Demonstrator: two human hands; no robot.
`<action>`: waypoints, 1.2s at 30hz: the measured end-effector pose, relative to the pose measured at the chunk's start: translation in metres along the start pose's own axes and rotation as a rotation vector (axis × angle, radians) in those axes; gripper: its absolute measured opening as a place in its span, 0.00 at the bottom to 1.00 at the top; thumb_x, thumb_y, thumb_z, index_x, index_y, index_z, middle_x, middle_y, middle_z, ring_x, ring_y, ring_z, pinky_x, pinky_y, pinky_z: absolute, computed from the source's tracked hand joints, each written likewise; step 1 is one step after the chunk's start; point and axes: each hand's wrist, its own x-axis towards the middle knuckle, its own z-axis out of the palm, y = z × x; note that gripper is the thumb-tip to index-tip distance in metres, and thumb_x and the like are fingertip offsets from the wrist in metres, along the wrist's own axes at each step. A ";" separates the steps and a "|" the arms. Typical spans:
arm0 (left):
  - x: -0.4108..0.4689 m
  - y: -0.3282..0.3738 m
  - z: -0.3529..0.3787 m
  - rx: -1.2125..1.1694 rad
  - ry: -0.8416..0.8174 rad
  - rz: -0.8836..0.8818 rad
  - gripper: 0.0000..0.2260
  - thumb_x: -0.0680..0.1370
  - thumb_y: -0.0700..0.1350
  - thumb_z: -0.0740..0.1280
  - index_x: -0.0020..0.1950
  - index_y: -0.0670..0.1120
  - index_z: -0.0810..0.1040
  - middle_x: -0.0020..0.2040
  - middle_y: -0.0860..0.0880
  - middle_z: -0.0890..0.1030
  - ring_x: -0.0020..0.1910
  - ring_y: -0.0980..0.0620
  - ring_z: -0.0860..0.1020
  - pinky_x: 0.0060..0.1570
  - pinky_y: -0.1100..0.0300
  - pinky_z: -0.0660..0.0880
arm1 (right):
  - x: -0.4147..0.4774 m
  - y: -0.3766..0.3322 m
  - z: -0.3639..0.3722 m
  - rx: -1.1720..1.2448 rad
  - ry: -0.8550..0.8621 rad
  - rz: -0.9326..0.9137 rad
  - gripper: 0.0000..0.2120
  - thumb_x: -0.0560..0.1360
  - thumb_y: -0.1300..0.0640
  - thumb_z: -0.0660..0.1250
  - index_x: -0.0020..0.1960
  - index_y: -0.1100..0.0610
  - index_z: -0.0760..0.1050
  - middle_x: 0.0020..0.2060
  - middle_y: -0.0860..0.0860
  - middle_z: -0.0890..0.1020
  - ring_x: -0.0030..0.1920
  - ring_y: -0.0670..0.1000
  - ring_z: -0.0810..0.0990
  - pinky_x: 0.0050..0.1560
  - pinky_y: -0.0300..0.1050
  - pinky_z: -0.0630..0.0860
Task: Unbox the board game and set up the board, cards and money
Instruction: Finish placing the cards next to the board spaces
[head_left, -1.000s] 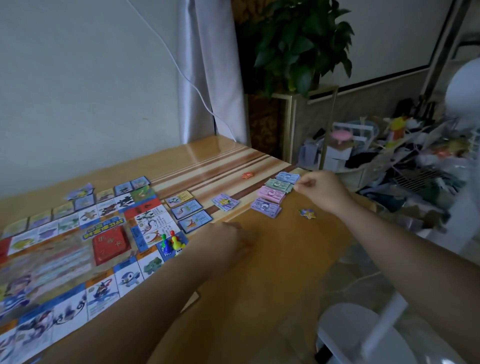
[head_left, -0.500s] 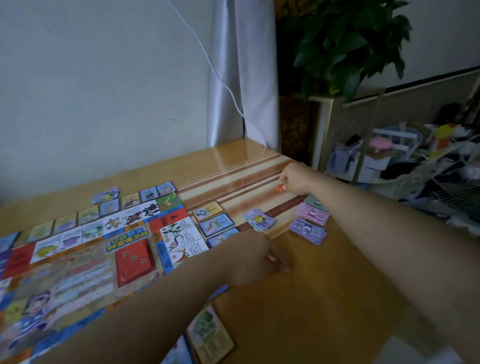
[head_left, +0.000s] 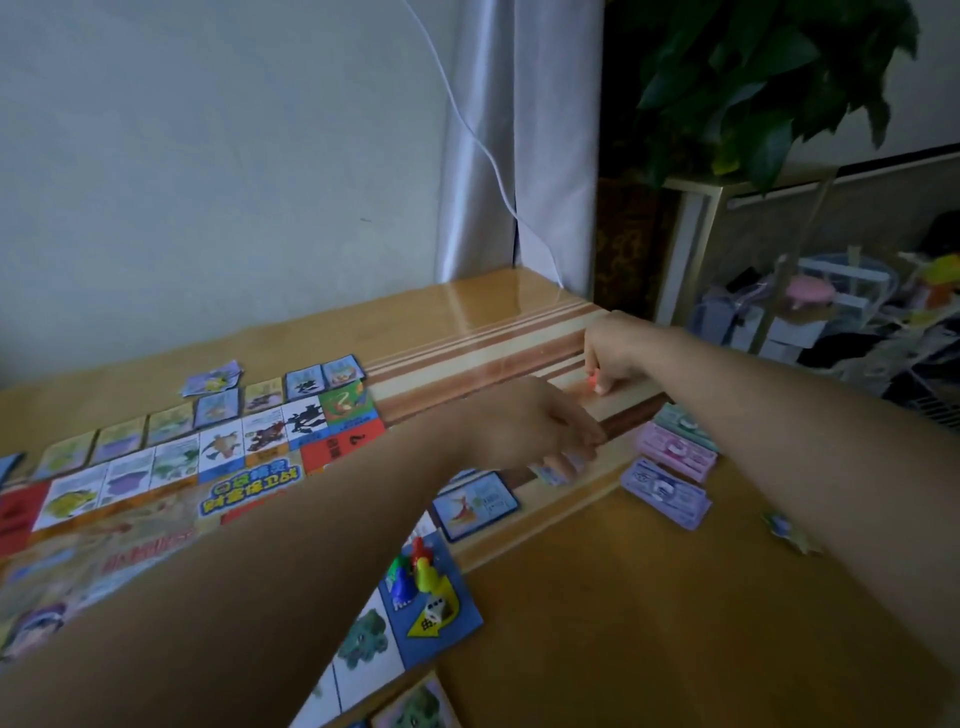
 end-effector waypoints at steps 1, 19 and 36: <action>0.007 -0.002 -0.006 -0.022 0.058 -0.019 0.11 0.80 0.41 0.62 0.60 0.44 0.79 0.54 0.49 0.83 0.48 0.55 0.83 0.52 0.64 0.77 | 0.005 -0.001 -0.001 -0.017 -0.010 0.007 0.15 0.70 0.56 0.75 0.55 0.59 0.81 0.52 0.54 0.82 0.54 0.53 0.79 0.57 0.46 0.76; 0.065 -0.038 -0.026 0.798 0.125 -0.150 0.16 0.80 0.49 0.61 0.67 0.54 0.74 0.67 0.51 0.75 0.65 0.49 0.72 0.64 0.55 0.69 | 0.025 0.021 -0.006 0.402 -0.281 0.005 0.13 0.72 0.64 0.72 0.57 0.60 0.80 0.45 0.50 0.79 0.46 0.47 0.78 0.40 0.33 0.78; 0.097 -0.040 -0.011 0.377 0.370 -0.083 0.17 0.78 0.43 0.64 0.67 0.49 0.75 0.64 0.51 0.78 0.61 0.53 0.76 0.61 0.62 0.69 | 0.001 0.048 -0.009 0.700 -0.095 -0.114 0.05 0.69 0.61 0.75 0.41 0.57 0.80 0.35 0.50 0.83 0.39 0.47 0.80 0.39 0.37 0.76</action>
